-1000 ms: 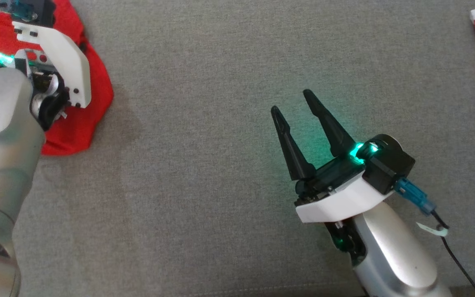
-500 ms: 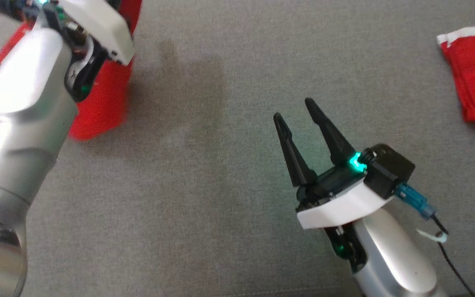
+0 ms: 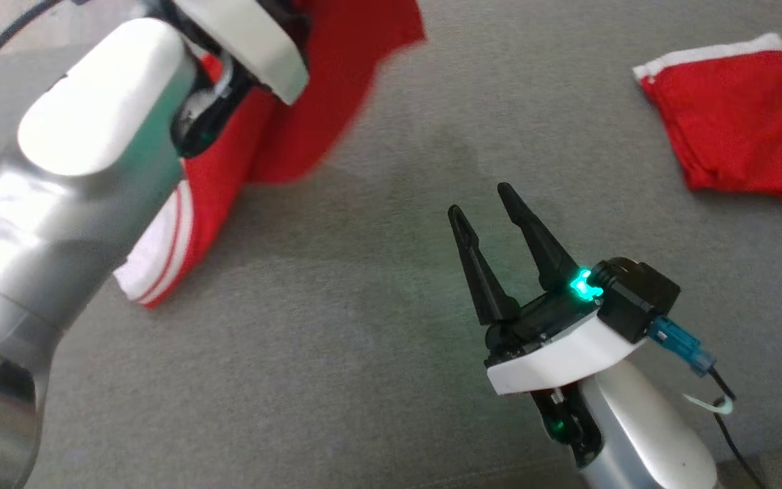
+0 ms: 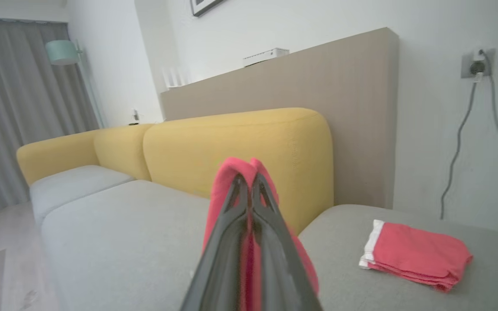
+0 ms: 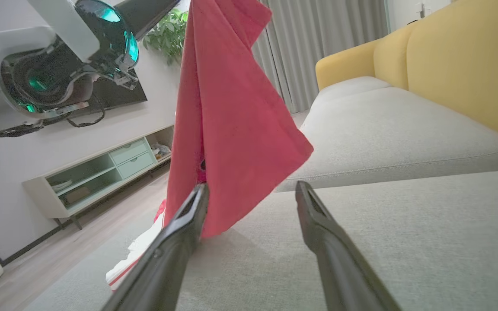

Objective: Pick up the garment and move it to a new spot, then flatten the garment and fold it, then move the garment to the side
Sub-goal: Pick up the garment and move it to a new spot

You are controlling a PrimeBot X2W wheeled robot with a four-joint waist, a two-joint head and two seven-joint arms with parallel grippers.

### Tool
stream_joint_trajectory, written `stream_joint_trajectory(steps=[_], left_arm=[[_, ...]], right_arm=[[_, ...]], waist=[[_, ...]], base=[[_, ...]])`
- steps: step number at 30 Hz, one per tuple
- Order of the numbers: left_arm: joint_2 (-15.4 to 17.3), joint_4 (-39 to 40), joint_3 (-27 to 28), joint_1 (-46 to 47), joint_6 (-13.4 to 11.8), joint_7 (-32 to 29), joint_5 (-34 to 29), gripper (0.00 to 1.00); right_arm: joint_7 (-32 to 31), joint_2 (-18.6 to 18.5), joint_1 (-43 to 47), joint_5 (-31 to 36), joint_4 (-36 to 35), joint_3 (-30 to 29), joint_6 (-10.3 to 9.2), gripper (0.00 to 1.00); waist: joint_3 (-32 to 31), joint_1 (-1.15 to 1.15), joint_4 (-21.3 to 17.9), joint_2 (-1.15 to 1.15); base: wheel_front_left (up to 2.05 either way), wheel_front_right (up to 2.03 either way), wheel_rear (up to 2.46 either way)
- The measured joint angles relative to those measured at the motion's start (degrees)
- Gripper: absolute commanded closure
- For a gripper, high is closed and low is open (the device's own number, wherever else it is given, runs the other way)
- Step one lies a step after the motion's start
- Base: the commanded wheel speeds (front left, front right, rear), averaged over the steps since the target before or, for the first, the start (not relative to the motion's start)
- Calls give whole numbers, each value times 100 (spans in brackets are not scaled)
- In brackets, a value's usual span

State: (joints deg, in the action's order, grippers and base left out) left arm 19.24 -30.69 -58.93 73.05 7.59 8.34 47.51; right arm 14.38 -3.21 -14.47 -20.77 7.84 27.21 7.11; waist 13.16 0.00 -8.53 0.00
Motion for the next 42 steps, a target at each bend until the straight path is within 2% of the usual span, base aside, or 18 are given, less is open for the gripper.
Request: stream_joint_trajectory(steps=[6,7,8,12,17,24,27,34,39,42], left_arm=[[-267,267,-467,44,0,16,208,100],[-366,268,-542,44,0,-22,253,65],[-465,268,-650,40,0,-92,330,0],[-667,285,-1162,-24,0,-218,461,0],[-639,148,-1326,-69,0,-144,497,0],[-322,-279,-1213,-66,-11,270,554,0],[-145,-415,-985,-124,-151,449,646,0],[390,-126,-403,-1240,-923,598,697,0],[678,862,436,-2717,-1650,611,514,0],[703,1434,971,-3864,-1972,611,411,0]], right_arm=[[0,1,2,-83,-82,19,0,0],[0,1,2,-92,-97,19,0,0],[0,0,1,-92,-99,21,0,0],[0,1,0,-137,-146,33,0,0],[0,1,-1,-143,-157,18,0,0],[0,1,1,-134,-124,-68,0,0],[0,1,9,-79,-92,-167,0,0],[0,2,359,94,-59,-711,0,0],[0,3,643,267,12,-1001,0,0],[0,11,821,322,12,-1102,0,0]], waist=[[72,0,-370,0],[94,0,-416,0],[119,0,-458,0],[222,1,-580,0],[281,1,-566,0],[196,1,-275,0],[95,1,-86,0],[-191,0,483,0],[-415,0,893,0],[-548,0,1066,0]], base=[[0,0,0],[0,0,0],[0,0,0],[0,0,0],[0,0,0],[0,0,0],[0,0,0],[0,0,0],[0,0,0],[0,0,0]])
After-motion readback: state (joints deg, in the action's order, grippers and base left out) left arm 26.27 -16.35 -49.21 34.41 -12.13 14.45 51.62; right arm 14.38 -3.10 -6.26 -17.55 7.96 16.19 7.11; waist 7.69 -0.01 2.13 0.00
